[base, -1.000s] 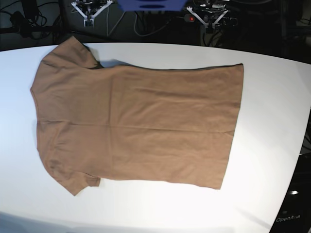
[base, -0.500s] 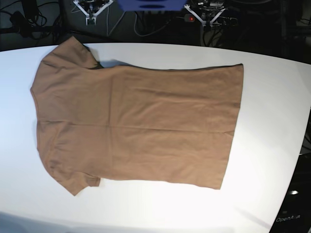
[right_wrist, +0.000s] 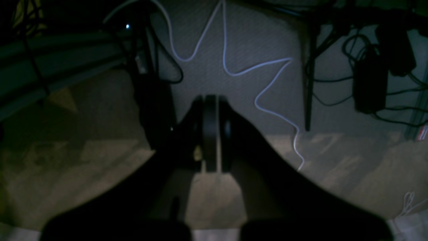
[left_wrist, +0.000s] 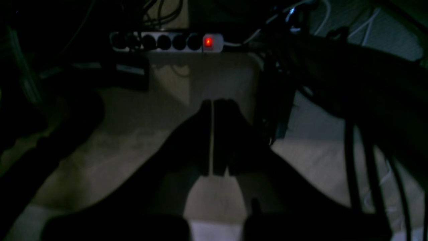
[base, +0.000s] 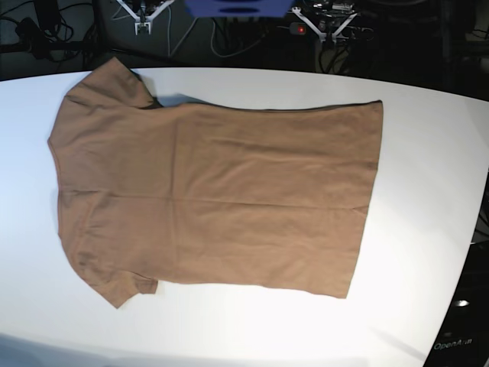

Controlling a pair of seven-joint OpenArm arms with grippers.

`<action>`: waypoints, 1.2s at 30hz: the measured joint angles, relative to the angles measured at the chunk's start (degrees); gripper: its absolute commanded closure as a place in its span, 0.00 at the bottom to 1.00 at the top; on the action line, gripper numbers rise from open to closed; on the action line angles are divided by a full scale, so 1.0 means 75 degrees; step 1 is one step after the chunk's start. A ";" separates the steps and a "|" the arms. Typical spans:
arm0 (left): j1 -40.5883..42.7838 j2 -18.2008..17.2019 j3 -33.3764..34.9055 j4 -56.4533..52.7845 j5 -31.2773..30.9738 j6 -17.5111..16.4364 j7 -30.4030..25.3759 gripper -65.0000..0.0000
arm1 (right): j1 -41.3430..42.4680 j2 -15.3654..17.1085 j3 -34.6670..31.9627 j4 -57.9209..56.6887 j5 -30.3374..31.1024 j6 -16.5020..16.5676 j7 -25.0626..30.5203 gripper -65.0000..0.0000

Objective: Fold the T-shirt properly

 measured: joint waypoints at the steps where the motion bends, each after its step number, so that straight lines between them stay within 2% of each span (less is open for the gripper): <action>1: 0.0085 -0.0026 0.0012 0.0221 0.0000 0.0006 0.0000 0.99 | -0.0012 0.0000 0.0000 0.0000 0.0000 0.0000 0.0105 1.00; 7: 0.0592 -0.0184 0.0012 0.1311 -0.0006 0.0006 0.0003 0.99 | -0.0268 0.0003 0.0000 0.0015 0.0000 -0.0020 0.0968 1.00; 13: 0.0976 -0.0230 0.0023 0.1664 0.0003 0.0006 0.0015 0.99 | -0.0501 0.0003 0.0003 0.0015 0.0000 -0.0020 0.1259 1.00; 22: 0.2116 -0.0230 0.0023 0.3404 0.0003 0.0006 0.0050 0.99 | -0.1798 0.0012 0.0006 0.1714 0.0000 -0.0023 0.1230 1.00; 29: 0.2917 -0.0233 0.0020 0.4832 0.0026 0.0006 0.0055 0.99 | -0.2317 0.0023 0.0006 0.2224 0.0000 -0.0023 0.1215 1.00; 36: 0.3955 -0.0443 -0.0035 0.6455 -0.0006 0.0085 0.0102 0.99 | -0.3252 0.0032 0.0163 0.3605 -0.0015 0.0003 0.1221 1.00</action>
